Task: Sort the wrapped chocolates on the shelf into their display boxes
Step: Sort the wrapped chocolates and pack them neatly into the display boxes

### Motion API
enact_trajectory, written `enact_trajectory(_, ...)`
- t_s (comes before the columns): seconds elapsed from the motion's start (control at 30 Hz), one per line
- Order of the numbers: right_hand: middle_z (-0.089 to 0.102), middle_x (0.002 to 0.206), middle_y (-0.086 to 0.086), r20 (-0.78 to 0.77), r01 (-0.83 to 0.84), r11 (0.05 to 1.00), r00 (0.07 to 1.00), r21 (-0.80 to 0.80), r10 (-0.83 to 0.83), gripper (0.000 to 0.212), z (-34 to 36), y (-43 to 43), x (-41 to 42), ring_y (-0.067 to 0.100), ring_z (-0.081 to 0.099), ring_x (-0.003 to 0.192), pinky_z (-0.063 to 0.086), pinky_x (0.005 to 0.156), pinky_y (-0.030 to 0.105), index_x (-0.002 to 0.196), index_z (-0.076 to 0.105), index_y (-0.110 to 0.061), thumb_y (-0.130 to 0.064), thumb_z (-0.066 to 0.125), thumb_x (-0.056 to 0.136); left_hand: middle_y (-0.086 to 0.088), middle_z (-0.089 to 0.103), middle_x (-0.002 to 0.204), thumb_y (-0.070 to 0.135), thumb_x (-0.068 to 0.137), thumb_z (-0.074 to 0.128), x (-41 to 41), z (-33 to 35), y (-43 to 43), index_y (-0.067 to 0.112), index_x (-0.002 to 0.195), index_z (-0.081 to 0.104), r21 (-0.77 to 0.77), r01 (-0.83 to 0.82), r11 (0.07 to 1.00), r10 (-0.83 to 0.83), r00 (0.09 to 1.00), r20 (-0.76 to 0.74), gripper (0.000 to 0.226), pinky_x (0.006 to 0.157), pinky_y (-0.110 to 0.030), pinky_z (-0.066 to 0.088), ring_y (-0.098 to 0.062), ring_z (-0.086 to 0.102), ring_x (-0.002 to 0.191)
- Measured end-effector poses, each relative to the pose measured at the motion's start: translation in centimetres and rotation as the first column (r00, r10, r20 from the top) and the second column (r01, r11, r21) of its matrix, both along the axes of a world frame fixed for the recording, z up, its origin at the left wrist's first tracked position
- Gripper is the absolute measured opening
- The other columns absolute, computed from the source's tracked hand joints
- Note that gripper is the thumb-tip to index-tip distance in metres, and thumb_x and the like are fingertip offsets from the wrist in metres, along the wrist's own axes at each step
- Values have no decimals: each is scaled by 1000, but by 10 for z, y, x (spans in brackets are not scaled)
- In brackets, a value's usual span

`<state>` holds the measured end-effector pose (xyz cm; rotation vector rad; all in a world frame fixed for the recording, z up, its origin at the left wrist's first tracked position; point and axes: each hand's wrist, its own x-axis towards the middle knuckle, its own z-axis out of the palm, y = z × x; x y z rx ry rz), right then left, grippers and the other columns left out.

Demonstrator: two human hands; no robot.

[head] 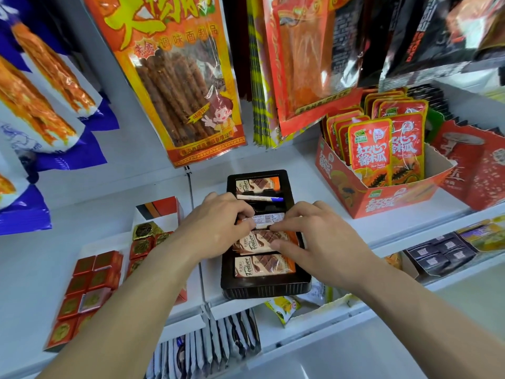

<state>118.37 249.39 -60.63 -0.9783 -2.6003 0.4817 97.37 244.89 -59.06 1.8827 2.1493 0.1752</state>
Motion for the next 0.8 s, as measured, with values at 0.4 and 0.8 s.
enact_trajectory(0.4, 55, 116, -13, -10, -6, 998, 1000, -66, 6, 33, -1, 3, 0, 16, 51, 107, 44, 89, 32, 121, 66, -40, -53, 56, 93, 5, 43, 125, 45, 101, 43, 5, 6, 2, 32, 140, 48, -126, 37, 991, -40, 999, -24, 41, 99, -35, 38, -18, 36, 123)
enact_trajectory(0.8, 54, 113, -16, -17, -28, 996, 999, -83, 27, 37, -2, 4, 2, 13, 53, 107, 47, 89, 34, 121, 66, -40, -58, 55, 90, 14, 46, 108, 45, 87, 69, 2, 8, 1, 35, 102, 60, 56, 6, 998, -11, 995, 96, 20, 77, -29, 46, -6, 49, 96)
